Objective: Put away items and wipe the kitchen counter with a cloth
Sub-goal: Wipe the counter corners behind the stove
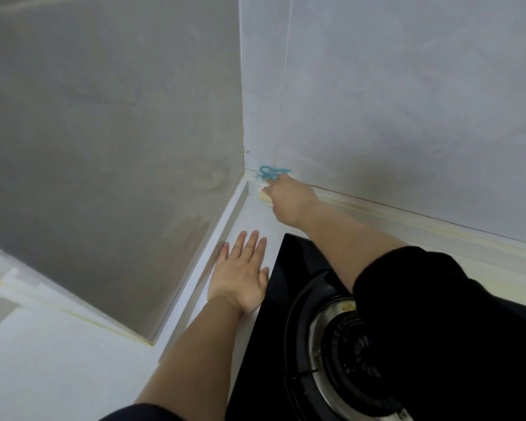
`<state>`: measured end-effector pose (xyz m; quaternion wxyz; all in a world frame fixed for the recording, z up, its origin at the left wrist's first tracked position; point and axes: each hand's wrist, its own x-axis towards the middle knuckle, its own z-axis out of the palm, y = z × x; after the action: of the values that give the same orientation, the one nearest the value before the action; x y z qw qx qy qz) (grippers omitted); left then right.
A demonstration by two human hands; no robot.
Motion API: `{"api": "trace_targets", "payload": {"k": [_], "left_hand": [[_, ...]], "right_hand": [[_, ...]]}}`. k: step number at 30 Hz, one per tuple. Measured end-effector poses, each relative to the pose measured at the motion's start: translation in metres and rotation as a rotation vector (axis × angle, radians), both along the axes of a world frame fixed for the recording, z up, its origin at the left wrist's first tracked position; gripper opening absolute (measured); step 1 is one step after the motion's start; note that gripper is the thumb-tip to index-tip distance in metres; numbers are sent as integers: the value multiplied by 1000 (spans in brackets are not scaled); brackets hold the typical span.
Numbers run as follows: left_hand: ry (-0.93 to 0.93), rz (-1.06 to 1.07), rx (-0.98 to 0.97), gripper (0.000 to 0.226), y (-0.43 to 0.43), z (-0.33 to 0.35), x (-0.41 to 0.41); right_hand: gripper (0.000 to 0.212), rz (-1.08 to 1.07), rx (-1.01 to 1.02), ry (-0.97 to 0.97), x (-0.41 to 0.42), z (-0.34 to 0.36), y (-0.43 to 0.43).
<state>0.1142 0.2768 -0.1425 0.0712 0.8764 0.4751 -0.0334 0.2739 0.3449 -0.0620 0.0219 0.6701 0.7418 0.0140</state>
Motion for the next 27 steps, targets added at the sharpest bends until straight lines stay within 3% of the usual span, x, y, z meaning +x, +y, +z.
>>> {"api": "trace_targets", "payload": {"k": [2, 7, 11, 13, 17, 21, 27], "left_hand": [[-3, 0, 0, 59, 1, 0, 0], [4, -20, 9, 59, -1, 1, -1], [20, -29, 24, 66, 0, -1, 0], [30, -39, 23, 72, 1, -1, 1], [35, -42, 23, 81, 3, 0, 2], [31, -50, 24, 69, 2, 0, 1], [23, -81, 21, 58, 2, 2, 0]], "right_hand": [[37, -169, -30, 76, 30, 3, -20], [25, -376, -52, -85, 68, 15, -67], [41, -92, 63, 68, 39, 10, -35], [50, 35, 25, 73, 12, 1, -12], [52, 52, -28, -11, -12, -8, 6], [41, -158, 55, 102, 47, -11, -37], [32, -652, -33, -24, 121, 14, -124]]}}
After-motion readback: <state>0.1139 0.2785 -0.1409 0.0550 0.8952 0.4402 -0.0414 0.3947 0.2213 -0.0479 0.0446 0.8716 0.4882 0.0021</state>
